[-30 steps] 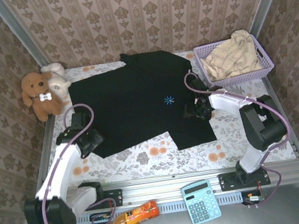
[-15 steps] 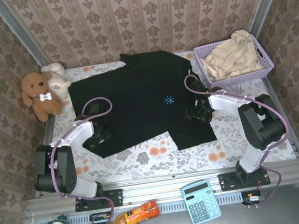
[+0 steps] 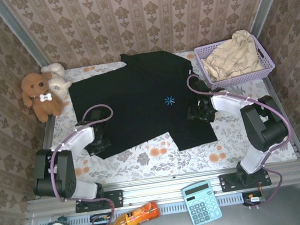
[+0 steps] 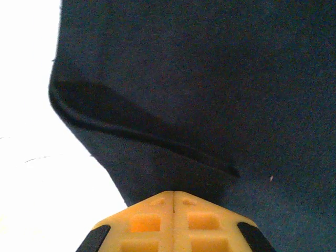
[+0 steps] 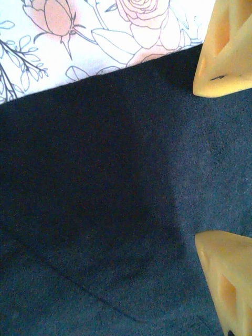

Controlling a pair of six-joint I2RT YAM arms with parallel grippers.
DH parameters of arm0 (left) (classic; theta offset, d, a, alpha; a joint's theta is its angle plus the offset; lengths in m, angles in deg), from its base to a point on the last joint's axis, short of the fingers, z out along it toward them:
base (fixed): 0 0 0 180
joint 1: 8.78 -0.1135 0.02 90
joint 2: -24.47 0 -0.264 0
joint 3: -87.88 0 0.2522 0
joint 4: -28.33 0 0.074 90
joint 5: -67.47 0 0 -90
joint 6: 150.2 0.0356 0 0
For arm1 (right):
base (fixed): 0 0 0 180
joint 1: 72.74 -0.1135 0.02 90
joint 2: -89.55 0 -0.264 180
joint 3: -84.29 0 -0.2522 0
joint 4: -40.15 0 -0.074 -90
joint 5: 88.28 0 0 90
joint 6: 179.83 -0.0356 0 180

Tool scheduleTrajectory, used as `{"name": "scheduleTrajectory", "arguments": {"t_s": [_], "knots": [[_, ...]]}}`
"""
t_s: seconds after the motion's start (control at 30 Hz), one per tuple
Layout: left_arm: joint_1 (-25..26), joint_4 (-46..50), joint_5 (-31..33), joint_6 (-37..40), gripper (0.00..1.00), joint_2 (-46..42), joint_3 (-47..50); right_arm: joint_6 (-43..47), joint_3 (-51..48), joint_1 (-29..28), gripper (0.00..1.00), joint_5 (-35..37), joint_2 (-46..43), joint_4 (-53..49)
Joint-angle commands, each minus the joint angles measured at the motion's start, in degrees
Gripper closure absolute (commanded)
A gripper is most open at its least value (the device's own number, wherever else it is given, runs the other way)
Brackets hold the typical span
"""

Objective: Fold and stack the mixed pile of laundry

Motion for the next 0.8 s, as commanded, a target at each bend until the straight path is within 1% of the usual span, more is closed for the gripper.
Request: {"name": "scheduleTrajectory", "arguments": {"t_s": [0.0, 0.13, 0.17, 0.2, 0.3, 0.33, 0.43, 0.47, 0.57, 0.63, 0.77], "knots": [[-1.02, 6.06, 3.17, -4.06, 1.00, -7.21, 2.24, 0.84, -0.31, 0.17, 0.31, 1.07, -1.91, -1.57], [-5.22, 8.52, 2.14, -8.49, 1.00, -16.76, 7.13, 0.90, -0.82, 0.23, 0.31, 1.03, -2.14, -1.23], [-5.97, 8.49, 1.73, -8.60, 1.00, -18.58, 8.02, 0.97, -0.84, 0.25, 0.31, 0.98, -1.98, -1.19], [-6.16, 8.32, 1.21, -8.02, 1.00, -20.40, 8.60, 1.09, -0.74, 0.36, 0.31, 0.88, -1.69, -1.25], [-6.40, 12.90, 1.38, -10.80, 1.00, -23.56, 8.72, 1.43, -0.50, 0.70, 0.31, 0.62, -0.99, -1.78], [-6.71, 13.66, 1.14, -11.41, 0.90, -24.79, 9.32, 1.56, -0.50, 0.80, 0.30, 0.99, -0.88, -2.28], [-9.05, 15.31, -0.09, -15.23, 0.03, -27.83, 11.17, 1.38, -1.27, 1.60, 0.24, 2.20, -1.03, -3.98], [-10.04, 15.52, -0.63, -16.27, 0.00, -28.68, 11.56, 1.13, -1.85, 2.04, 0.23, 2.64, -1.41, -4.36], [-11.01, 14.59, -1.99, -16.57, 0.00, -30.70, 11.74, 0.41, -4.67, 4.39, 0.23, 1.99, -3.70, -5.03], [-11.08, 14.10, -2.38, -16.14, 0.00, -30.36, 10.56, 0.46, -6.66, 5.46, 0.23, 1.89, -5.32, -6.34], [-11.03, 11.74, -3.65, -13.87, 0.00, -27.76, 8.53, 1.10, -9.80, 5.64, 0.23, 0.71, -7.89, -8.54]]}}
